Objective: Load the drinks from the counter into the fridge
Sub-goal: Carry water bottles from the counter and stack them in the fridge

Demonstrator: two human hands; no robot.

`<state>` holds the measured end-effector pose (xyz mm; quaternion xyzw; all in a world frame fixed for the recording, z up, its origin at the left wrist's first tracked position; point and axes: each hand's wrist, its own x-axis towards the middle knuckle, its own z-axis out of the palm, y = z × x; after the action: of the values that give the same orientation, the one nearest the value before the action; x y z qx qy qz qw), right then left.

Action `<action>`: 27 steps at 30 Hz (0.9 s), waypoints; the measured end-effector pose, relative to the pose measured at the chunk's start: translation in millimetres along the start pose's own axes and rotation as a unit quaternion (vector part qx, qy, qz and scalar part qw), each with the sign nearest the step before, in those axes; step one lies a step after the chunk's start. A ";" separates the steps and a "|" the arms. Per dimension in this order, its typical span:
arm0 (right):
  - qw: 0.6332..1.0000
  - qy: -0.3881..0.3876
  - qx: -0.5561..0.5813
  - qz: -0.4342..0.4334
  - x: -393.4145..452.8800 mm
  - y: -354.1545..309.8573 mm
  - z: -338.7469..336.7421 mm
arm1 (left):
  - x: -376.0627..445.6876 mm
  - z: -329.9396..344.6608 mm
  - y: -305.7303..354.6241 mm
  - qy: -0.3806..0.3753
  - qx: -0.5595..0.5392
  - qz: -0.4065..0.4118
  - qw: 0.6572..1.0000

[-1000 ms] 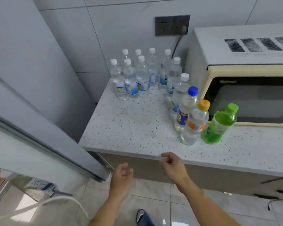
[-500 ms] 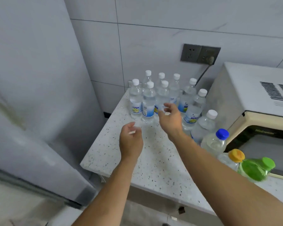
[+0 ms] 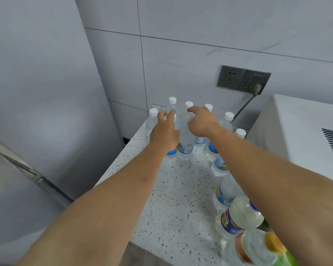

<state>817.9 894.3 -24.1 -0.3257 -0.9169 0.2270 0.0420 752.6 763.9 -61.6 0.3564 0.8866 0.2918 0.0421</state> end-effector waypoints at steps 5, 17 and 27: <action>0.997 -0.005 -0.074 -0.023 5.8 10.0 3.5 | 12.4 -6.9 -4.2 -0.044 0.042 0.028 0.998; 0.995 0.021 -0.098 -0.013 -48.3 12.8 22.2 | -87.5 4.9 -26.3 0.086 -0.140 -0.039 0.986; 1.000 -0.023 -0.009 0.004 -139.0 1.8 22.2 | -170.0 -22.3 -42.1 0.131 -0.141 -0.047 0.980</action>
<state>923.0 801.3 -35.0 -0.3248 -0.9180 0.2268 0.0170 846.9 617.2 -88.9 0.2633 0.8503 0.4555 -0.0108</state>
